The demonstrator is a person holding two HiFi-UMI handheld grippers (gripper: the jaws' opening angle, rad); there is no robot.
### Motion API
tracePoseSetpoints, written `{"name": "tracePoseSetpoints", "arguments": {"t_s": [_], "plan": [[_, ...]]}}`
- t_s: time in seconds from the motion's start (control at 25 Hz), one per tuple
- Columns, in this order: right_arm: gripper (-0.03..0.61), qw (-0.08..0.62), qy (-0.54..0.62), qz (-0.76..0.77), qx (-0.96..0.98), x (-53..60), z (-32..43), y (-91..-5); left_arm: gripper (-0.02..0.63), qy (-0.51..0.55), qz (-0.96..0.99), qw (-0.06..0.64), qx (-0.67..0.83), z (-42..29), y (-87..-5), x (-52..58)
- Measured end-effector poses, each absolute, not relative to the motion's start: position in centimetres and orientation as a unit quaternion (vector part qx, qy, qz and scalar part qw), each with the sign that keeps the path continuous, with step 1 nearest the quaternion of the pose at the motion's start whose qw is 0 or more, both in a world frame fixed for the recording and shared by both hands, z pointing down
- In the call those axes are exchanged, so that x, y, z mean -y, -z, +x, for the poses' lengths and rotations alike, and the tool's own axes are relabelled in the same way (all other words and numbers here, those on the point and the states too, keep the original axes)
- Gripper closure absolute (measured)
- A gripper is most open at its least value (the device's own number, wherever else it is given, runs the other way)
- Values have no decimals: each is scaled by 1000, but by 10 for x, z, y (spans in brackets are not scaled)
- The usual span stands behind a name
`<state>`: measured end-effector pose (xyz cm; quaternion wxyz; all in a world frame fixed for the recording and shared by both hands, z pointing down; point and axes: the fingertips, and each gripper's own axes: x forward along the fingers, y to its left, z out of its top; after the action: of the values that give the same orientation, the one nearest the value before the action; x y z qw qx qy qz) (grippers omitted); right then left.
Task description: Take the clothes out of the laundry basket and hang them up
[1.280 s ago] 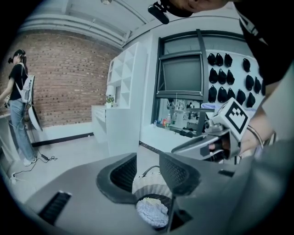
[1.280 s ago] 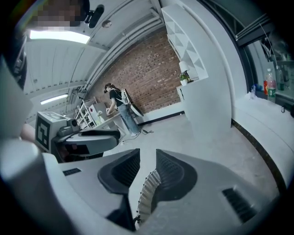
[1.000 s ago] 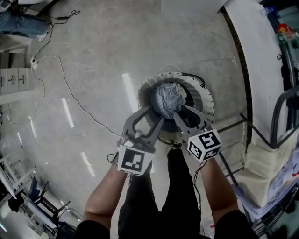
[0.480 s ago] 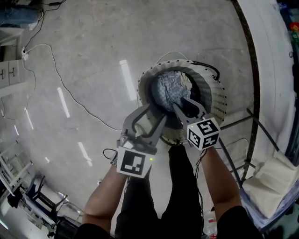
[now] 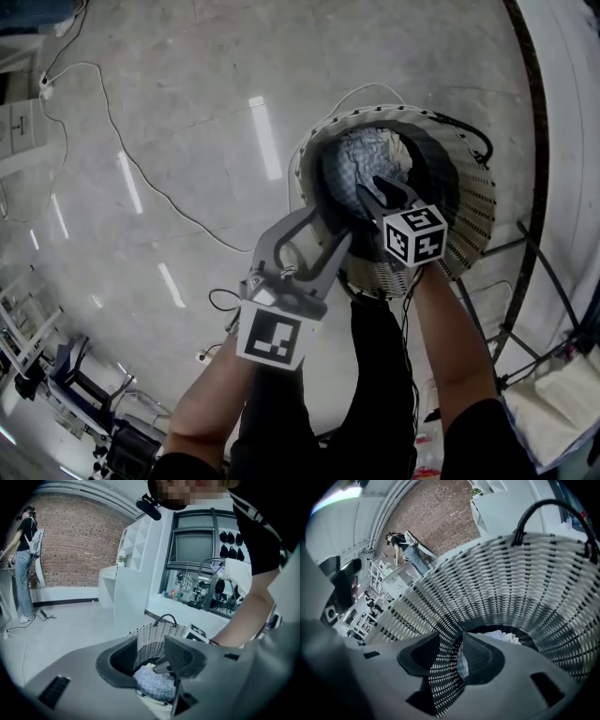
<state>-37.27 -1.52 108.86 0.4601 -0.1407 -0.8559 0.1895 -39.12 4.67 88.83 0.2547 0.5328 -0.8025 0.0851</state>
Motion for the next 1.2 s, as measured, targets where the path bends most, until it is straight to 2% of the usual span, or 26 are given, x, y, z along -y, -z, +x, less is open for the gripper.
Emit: {"name": "tracePoseSetpoints", "arguments": {"t_s": [0.8, 0.88, 1.04, 1.2], "plan": [[391, 553, -201, -111, 801, 1, -379, -1272, 453, -90, 534, 264, 798, -400, -960, -73], [407, 559, -201, -100, 798, 0, -377, -1281, 453, -90, 533, 264, 799, -400, -963, -77], [522, 576, -194, -93, 789, 1, -374, -1289, 453, -91, 533, 262, 800, -402, -964, -75], [545, 573, -204, -94, 788, 3, -374, -1276, 453, -94, 533, 257, 801, -403, -956, -71]]}}
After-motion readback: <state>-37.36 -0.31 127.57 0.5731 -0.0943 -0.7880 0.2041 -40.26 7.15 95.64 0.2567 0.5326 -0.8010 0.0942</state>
